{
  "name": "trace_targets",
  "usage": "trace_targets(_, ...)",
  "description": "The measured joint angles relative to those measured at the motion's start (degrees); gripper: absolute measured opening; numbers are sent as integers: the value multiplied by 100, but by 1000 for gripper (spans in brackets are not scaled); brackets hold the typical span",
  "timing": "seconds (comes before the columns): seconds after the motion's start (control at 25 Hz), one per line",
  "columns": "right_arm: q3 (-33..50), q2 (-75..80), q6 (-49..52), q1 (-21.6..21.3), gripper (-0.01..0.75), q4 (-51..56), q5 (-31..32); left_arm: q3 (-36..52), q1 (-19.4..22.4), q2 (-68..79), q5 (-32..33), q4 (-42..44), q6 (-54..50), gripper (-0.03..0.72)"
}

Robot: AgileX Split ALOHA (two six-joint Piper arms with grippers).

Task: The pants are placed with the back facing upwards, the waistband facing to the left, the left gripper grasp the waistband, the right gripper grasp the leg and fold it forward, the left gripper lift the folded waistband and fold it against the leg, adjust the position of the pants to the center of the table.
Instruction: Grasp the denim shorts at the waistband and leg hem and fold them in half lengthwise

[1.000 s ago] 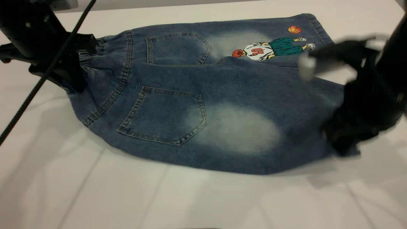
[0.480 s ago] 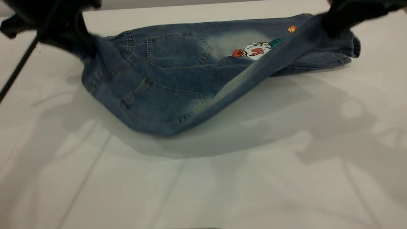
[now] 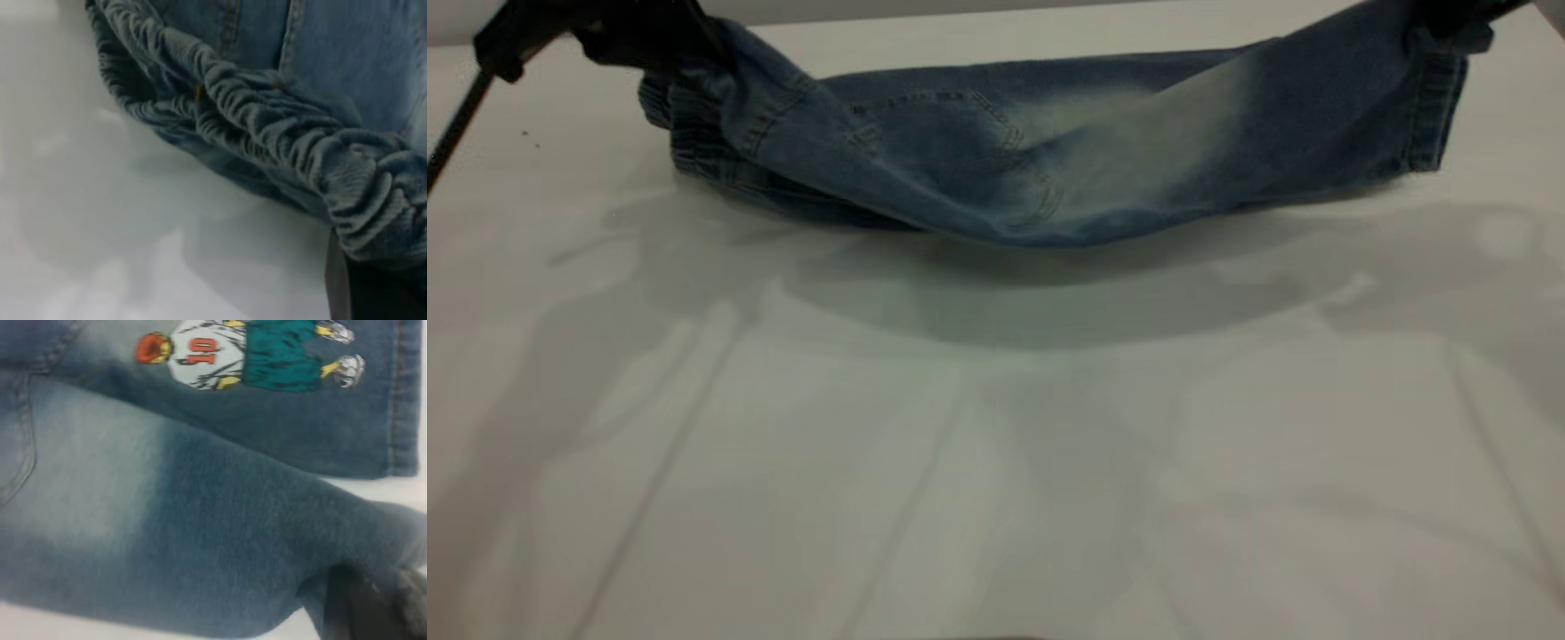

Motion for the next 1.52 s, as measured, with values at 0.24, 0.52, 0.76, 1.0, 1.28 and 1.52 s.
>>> trace_targets(0.24, -862, 660, 0, -38, 29, 98, 364, 0, 0, 107, -525, -567, -474, 90)
trace_targets(0.52, -1738, 1251, 11, -38, 29, 97, 487, -4, 0, 488, -1260, -1529, -831, 90)
trace_targets(0.76, -2080, 1582, 119, -202, 29, 221, 165, -6, 0, 654, -2063, -2274, -837, 90)
trace_targets(1.0, -2123, 1947, 153, -371, 29, 488, -246, -11, 0, 753, -2741, -2392, -843, 90)
trace_targets(1.28, -2123, 2163, 141, -371, 29, 526, -561, -11, 0, 1045, -2983, -2409, -856, 91)
trace_targets(1.52, -2123, 2169, 64, -371, 70, 519, -728, -11, 0, 1066, -3155, -2376, -859, 104)
